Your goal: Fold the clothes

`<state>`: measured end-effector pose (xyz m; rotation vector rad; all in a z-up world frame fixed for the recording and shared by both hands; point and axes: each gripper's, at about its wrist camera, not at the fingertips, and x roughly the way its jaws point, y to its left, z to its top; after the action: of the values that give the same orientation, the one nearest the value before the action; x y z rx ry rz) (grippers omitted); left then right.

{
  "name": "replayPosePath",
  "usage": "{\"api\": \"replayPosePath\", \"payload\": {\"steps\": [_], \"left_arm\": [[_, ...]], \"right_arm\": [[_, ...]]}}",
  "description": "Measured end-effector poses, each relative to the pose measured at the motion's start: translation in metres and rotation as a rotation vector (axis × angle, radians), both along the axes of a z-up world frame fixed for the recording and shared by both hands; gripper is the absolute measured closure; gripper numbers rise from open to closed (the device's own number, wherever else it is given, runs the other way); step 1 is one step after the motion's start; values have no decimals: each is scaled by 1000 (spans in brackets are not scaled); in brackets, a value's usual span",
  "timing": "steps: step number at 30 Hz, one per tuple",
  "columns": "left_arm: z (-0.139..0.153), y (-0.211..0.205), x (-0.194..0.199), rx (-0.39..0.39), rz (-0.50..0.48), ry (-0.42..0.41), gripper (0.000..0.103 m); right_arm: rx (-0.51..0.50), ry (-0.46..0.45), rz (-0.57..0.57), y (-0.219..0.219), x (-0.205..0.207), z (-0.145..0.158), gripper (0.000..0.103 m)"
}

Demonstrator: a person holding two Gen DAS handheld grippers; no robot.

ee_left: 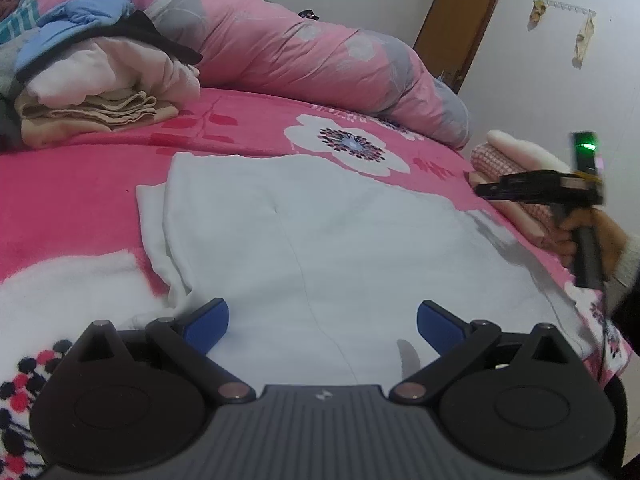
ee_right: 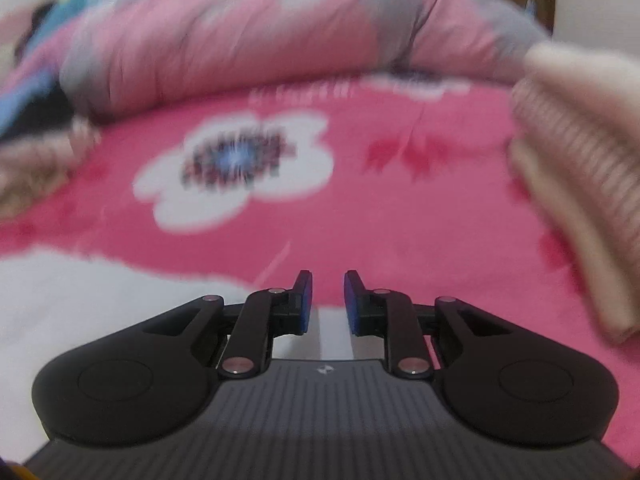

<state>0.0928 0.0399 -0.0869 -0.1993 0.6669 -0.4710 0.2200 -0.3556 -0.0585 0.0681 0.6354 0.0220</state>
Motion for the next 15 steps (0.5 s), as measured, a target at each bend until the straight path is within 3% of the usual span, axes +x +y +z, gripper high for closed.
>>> {"api": "replayPosePath", "payload": {"steps": [7,11,13,15], "left_arm": [[10,11,-1,-55,25,11,3],[24,32,-16,-74,89,-22,3],[27,49,-23,-102,137,-17,3],[27,69,-29,-133,189,2,3]], "right_arm": [[118,-94,209,39,-90,13,68],[0,-92,394,101,-119,3,58],[-49,-110,473,125,-129,1,47],[-94,-128,550,149,-139,-2,43]]}}
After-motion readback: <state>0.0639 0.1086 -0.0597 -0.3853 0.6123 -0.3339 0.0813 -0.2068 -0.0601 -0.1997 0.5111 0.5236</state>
